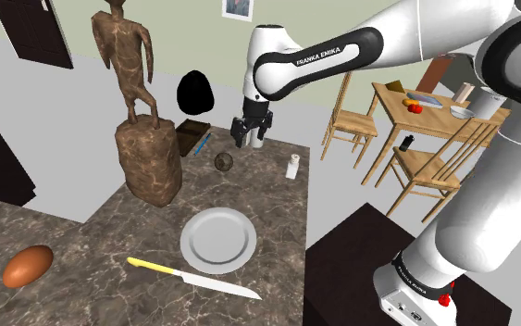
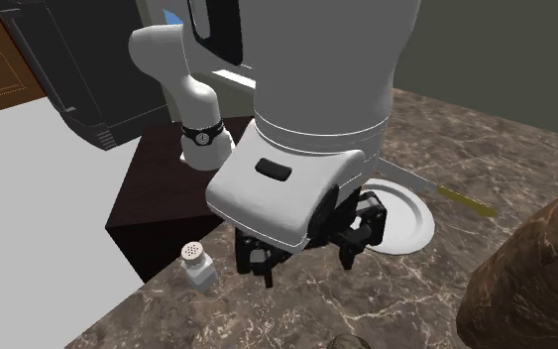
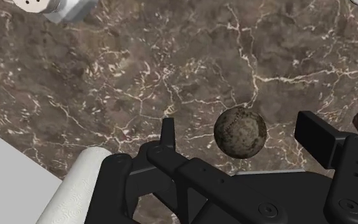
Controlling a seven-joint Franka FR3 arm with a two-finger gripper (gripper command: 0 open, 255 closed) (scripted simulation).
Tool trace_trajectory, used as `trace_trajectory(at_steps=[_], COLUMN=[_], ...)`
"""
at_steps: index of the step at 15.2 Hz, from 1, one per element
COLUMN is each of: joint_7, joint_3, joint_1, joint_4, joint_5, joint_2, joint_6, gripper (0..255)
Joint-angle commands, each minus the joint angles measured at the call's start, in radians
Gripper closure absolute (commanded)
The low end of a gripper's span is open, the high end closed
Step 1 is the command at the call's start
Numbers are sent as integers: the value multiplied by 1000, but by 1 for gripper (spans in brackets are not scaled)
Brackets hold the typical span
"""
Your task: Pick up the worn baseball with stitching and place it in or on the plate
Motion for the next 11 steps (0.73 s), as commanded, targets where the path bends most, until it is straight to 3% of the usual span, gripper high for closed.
trace_trajectory(at_steps=[1,8,11], joint_7=[39,128,132], joint_3=[3,-20,-24], joint_1=[17,92,97], joint_4=[68,370,374], joint_5=[-34,-129,-134], joint_2=[83,377,400], joint_6=[9,-20,-2], gripper=[0,0,0])
